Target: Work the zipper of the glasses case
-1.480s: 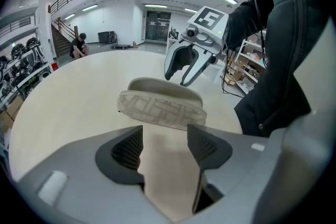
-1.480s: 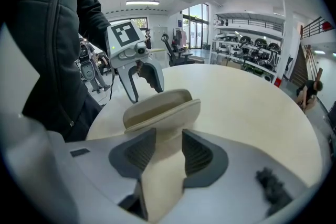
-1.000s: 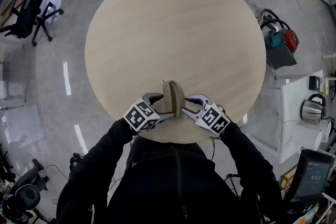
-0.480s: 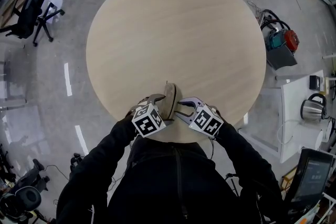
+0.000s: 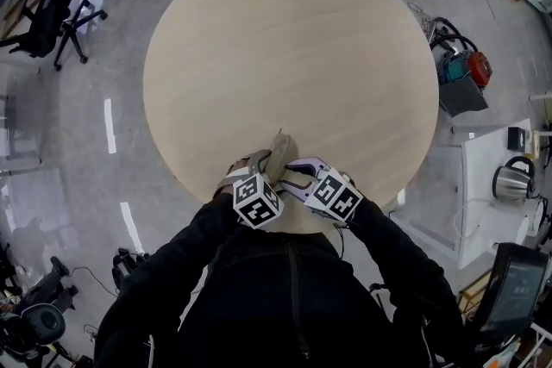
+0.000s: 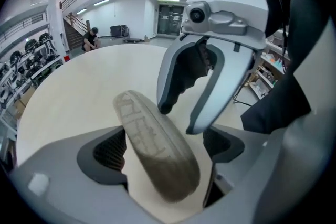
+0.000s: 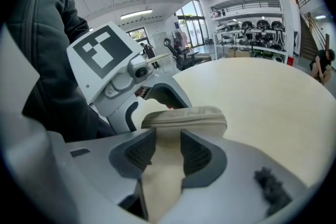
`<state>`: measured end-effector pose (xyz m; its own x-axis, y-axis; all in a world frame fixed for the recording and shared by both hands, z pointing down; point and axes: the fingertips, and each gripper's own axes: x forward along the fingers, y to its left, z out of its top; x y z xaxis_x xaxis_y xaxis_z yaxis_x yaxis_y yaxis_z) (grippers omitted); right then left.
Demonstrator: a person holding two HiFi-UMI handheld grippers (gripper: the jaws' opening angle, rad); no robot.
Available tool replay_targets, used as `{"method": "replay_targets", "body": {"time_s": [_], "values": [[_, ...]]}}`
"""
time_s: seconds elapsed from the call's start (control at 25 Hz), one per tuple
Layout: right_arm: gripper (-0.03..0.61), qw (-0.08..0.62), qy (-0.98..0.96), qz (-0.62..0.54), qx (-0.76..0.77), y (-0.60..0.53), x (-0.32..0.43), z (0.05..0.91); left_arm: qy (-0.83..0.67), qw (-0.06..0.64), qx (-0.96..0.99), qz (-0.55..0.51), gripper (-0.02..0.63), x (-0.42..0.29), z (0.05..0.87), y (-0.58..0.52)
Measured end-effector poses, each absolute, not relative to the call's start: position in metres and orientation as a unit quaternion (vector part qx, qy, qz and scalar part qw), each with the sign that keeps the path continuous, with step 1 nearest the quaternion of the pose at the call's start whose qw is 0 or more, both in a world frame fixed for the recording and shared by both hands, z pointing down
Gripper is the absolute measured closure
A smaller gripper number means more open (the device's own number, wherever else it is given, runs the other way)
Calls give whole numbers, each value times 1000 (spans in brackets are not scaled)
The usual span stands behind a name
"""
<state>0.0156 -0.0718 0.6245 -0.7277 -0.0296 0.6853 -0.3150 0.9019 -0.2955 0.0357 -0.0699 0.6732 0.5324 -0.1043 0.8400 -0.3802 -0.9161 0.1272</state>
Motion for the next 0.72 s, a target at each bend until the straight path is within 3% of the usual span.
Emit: {"method": "replay_targets", "body": {"time_s": [0.2, 0.24, 0.4, 0.56, 0.72], "values": [[465, 376, -907, 170, 80, -70, 5, 630, -164, 99, 846, 498, 159, 26, 688, -80], [463, 368, -907, 184, 85, -69, 6, 629, -167, 100, 840, 506, 186, 22, 692, -81], [463, 342, -905, 222, 119, -75, 23, 621, -171, 150, 838, 497, 236, 10, 698, -82], [463, 323, -901, 238, 165, -89, 41, 612, -173, 148, 847, 481, 279, 3, 691, -84], [463, 305, -896, 251, 201, -99, 54, 608, -174, 216, 852, 443, 295, -5, 685, -82]]}}
